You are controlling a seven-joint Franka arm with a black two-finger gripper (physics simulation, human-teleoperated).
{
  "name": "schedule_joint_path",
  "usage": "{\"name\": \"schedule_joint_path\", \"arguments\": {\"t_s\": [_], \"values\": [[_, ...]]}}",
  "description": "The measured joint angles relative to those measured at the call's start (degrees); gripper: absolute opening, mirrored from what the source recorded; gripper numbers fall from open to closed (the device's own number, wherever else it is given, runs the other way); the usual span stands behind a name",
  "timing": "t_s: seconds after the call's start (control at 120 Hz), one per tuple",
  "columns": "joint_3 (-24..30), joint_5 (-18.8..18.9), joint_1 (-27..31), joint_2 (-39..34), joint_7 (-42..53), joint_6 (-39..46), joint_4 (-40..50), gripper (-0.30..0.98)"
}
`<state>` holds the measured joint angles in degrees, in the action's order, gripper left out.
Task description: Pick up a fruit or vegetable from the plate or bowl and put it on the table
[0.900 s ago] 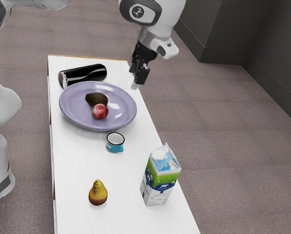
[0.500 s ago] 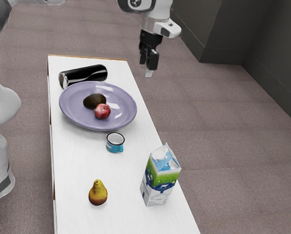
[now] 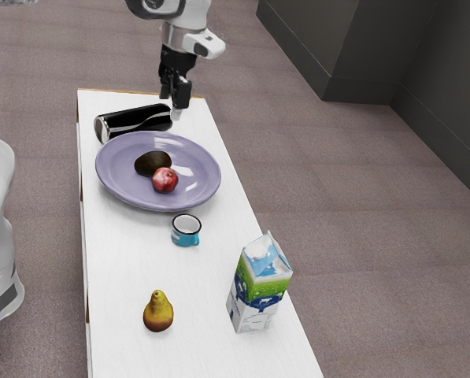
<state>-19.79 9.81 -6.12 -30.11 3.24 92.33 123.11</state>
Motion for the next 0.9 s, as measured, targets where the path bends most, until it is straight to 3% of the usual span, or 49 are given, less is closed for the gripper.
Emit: {"name": "schedule_joint_path", "arguments": {"t_s": [0.142, 0.317, 0.467, 0.7, 0.9], "values": [[0.3, 1.1, 2.0, -1.0, 0.3, 4.5, 4.8, 0.69], [-2.2, 1.3, 2.1, 3.0, 0.5, 10.2, 6.0, 0.69], [-4.7, 0.5, 1.8, 4.2, -0.6, 12.9, 6.9, 0.69], [-4.7, -1.2, -3.2, 3.1, -1.7, 14.5, 7.7, 0.69], [-3.9, -4.9, -3.1, -0.2, 0.2, 12.4, 8.1, 0.69]]}}
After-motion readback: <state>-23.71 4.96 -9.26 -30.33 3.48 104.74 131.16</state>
